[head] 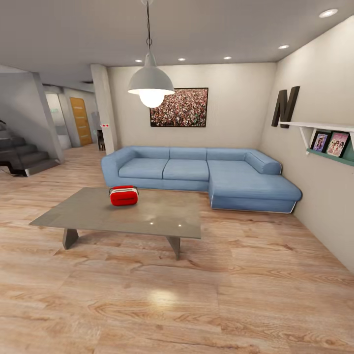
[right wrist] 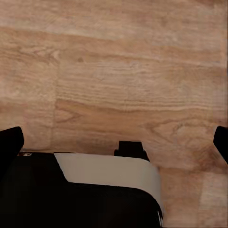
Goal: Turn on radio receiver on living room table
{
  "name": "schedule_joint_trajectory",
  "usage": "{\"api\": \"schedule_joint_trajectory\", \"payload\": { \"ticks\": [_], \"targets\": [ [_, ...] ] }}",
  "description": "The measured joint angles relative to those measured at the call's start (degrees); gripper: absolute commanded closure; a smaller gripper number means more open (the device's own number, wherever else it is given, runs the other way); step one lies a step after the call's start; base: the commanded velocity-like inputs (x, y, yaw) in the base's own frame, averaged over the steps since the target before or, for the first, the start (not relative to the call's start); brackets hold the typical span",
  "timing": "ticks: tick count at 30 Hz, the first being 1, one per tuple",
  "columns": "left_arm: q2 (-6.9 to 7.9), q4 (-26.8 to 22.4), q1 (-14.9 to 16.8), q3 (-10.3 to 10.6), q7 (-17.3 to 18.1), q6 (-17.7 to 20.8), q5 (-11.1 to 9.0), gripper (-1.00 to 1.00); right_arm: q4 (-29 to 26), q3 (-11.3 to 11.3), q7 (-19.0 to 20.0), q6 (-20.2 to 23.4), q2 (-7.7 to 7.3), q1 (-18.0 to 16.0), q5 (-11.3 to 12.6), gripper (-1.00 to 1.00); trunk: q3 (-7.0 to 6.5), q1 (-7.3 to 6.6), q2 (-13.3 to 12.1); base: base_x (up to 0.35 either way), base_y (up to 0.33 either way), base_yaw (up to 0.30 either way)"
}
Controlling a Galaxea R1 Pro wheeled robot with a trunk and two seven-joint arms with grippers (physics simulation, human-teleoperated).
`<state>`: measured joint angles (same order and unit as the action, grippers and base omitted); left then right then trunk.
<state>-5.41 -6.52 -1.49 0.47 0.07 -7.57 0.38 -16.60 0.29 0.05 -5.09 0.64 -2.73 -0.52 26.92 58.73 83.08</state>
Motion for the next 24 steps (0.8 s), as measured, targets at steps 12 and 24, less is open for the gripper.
{"api": "schedule_joint_trajectory", "payload": {
  "ticks": [12, 24],
  "targets": [
    [3.79, -29.1, 0.4, -0.2, -3.5, 20.3, 0.1, -1.0, -13.3, 0.0, 0.8, 17.8, 0.5, -17.1, -6.3, -1.0, -0.01, 0.0, 0.0, 0.0, 0.0, 0.0],
    [5.21, -33.4, 2.2, -0.6, -3.6, 18.7, 0.1, -1.0, -13.2, 0.2, 0.7, 20.6, 1.46, -22.1, -6.6, -1.0, 0.01, 0.0, 0.0, 0.054, 0.084, 0.0]
  ]
}}
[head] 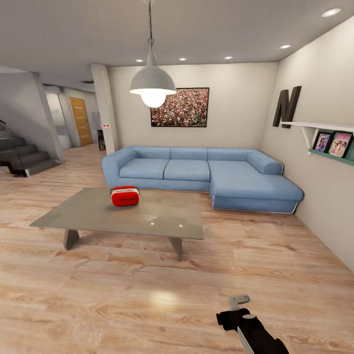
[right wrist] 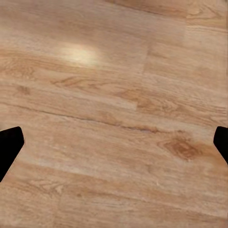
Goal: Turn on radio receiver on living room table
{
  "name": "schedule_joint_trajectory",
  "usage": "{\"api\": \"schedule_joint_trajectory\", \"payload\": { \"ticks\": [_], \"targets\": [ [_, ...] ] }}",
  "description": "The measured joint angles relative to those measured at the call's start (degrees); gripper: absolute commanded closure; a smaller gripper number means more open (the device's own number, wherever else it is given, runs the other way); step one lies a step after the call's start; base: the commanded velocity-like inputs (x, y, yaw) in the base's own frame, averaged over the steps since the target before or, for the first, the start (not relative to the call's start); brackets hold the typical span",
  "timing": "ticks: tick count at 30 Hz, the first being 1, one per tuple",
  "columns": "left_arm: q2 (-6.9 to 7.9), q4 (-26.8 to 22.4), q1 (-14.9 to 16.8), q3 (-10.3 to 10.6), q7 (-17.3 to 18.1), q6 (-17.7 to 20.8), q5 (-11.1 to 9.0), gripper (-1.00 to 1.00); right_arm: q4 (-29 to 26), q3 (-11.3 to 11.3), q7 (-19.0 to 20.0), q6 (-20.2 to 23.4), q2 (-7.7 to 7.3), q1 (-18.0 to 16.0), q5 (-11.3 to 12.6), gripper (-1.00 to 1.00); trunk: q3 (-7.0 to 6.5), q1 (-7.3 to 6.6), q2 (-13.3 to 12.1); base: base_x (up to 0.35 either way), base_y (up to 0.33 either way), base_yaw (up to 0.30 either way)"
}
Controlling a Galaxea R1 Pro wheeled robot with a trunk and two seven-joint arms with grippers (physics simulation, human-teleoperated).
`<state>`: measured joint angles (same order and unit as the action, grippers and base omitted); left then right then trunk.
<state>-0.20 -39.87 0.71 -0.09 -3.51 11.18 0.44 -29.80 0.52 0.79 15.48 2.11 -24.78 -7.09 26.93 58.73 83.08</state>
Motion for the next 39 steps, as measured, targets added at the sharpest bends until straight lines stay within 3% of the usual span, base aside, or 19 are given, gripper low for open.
{"api": "schedule_joint_trajectory", "payload": {
  "ticks": [4, 8, 11, 28, 39],
  "targets": [
    [0.07, 0.0, 0.0, -0.1, 0.0, -0.1, 0.0, -1.0, 0.0, 0.0, 0.0, 0.0, 0.0, 0.0, 0.0, -1.0, 0.0, 0.0, 0.0, 0.187, 0.265, 0.0],
    [0.55, 0.1, 0.0, -2.9, 0.3, -0.1, 0.0, -1.0, 0.0, 0.0, 0.0, 0.0, 0.0, 0.0, 0.0, -1.0, 0.0, 0.0, 0.0, 0.168, 0.285, -0.03],
    [0.65, 0.1, 0.0, -3.6, 0.4, -0.1, 0.0, -1.0, 0.0, 0.0, 0.0, 0.0, 0.0, 0.0, 0.0, -1.0, 0.0, 0.0, 0.0, 0.164, 0.288, -0.167],
    [0.73, 0.2, 0.0, -3.8, 0.1, -0.1, 0.0, -1.0, 0.3, 0.1, 0.0, 0.0, 0.0, 0.0, 0.1, -1.0, 0.0, 0.0, 0.0, 0.14, 0.291, -0.058],
    [1.91, 0.2, 0.0, -3.9, 0.0, -0.1, 0.0, -1.0, 0.3, 0.1, 0.0, 0.0, 0.0, 0.0, 0.1, -1.0, 0.0, 0.0, 0.0, 0.169, 0.267, 0.0]
  ]
}}
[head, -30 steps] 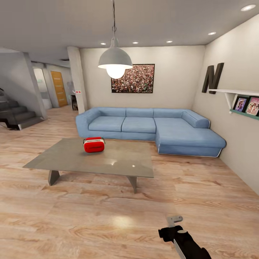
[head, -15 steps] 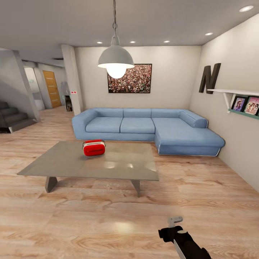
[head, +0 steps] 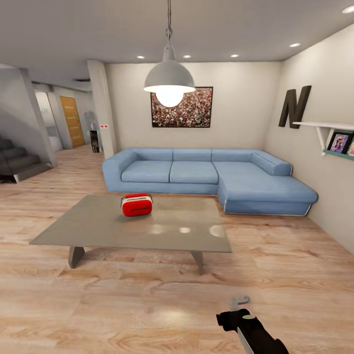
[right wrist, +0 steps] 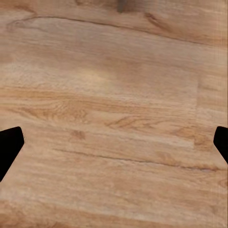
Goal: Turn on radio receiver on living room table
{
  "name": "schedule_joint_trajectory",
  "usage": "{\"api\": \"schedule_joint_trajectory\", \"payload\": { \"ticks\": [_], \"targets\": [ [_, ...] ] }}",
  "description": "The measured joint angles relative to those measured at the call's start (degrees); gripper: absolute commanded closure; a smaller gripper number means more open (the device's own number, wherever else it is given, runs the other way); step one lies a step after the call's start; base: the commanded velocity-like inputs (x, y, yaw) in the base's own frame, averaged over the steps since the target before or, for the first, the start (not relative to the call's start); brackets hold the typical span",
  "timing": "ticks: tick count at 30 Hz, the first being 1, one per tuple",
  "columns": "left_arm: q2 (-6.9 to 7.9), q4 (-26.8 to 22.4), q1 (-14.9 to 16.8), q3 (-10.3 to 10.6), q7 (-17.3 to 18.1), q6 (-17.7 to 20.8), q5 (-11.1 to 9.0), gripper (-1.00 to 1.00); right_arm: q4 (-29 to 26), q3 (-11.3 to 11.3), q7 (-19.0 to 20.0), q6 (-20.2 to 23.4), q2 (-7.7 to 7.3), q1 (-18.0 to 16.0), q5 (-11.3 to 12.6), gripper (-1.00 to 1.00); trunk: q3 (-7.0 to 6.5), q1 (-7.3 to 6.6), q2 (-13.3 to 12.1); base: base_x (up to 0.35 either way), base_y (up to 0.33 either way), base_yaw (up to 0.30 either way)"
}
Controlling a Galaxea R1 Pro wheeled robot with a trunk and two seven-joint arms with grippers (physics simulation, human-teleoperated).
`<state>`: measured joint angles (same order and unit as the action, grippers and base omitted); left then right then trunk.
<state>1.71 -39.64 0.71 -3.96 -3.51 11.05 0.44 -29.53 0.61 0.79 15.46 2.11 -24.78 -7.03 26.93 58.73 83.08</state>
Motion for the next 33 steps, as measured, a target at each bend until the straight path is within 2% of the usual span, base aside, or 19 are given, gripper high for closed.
{"api": "schedule_joint_trajectory", "payload": {
  "ticks": [20, 25, 33],
  "targets": [
    [0.04, 0.0, 0.0, 0.0, -0.1, -0.1, 0.0, -1.0, 0.1, 0.0, 0.0, -0.1, 0.0, 0.0, 0.0, -1.0, 0.0, 0.0, 0.0, 0.252, 0.231, 0.0],
    [0.12, 0.0, 0.0, 0.0, -0.2, -0.1, 0.0, -1.0, 0.2, 0.0, 0.0, -1.8, 0.0, 0.0, 0.1, -1.0, 0.0, 0.0, 0.0, 0.253, 0.23, 0.0],
    [0.13, 0.8, 0.0, 0.0, -0.2, -0.2, 0.0, -1.0, 0.3, 0.0, 0.0, -2.1, 0.0, 0.0, 0.1, -1.0, 0.0, 0.0, 0.0, 0.253, 0.226, 0.0]
  ]
}}
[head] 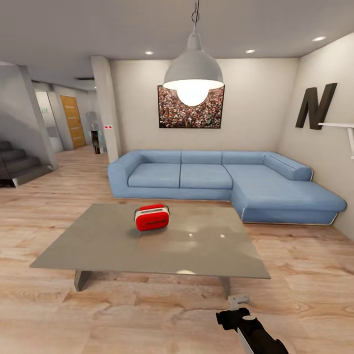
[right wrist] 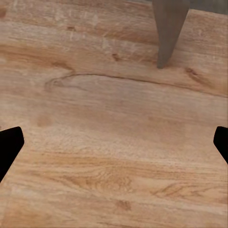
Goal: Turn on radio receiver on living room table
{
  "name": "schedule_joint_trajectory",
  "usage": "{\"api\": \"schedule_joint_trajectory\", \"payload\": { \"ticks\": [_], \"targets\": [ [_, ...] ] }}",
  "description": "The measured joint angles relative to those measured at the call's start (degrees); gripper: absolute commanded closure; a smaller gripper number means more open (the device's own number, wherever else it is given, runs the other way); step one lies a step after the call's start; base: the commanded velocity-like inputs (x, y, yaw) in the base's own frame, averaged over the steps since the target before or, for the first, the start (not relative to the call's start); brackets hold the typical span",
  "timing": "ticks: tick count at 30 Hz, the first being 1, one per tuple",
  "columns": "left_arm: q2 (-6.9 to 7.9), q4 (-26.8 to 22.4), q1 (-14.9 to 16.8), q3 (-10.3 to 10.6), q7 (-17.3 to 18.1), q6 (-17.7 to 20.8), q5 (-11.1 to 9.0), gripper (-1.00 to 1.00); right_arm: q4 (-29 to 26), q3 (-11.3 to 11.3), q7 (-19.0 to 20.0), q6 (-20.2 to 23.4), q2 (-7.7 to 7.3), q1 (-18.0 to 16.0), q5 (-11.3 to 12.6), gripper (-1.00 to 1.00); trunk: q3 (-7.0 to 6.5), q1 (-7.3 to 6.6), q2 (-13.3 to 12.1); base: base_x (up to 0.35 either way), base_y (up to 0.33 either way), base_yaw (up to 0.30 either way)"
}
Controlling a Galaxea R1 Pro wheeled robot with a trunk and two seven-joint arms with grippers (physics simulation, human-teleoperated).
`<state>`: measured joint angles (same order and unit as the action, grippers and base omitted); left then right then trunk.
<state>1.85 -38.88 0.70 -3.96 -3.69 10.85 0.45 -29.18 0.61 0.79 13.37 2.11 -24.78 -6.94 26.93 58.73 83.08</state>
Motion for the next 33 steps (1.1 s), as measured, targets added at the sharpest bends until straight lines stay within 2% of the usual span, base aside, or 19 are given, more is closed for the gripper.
{"api": "schedule_joint_trajectory", "payload": {
  "ticks": [11, 26, 30, 33],
  "targets": [
    [-0.03, 0.1, 0.0, 0.0, 0.0, -0.5, 0.1, -1.0, 0.0, 0.0, 0.0, 0.0, 0.0, 0.0, 0.0, -1.0, 0.0, 0.0, 0.0, 0.1, 0.066, 0.0],
    [0.2, 0.0, 0.0, -0.1, 0.0, -0.5, -0.1, -1.0, 0.0, 0.0, 0.0, 0.0, 0.0, 0.0, 0.0, -1.0, 0.0, 0.0, 0.0, 0.3, 0.053, 0.0],
    [0.33, 0.0, 0.0, -3.0, 0.0, -0.6, -0.2, -1.0, 0.0, 0.0, 0.0, 0.0, 0.0, 0.0, 0.0, -1.0, 0.0, 0.0, 0.0, 0.328, 0.0, 0.0],
    [0.36, -0.1, 0.0, -4.4, 0.1, -0.6, -0.2, -1.0, 0.0, 0.0, 0.0, 0.0, 0.0, 0.0, 0.0, -1.0, 0.0, 0.0, 0.0, 0.329, 0.0, 0.0]
  ]
}}
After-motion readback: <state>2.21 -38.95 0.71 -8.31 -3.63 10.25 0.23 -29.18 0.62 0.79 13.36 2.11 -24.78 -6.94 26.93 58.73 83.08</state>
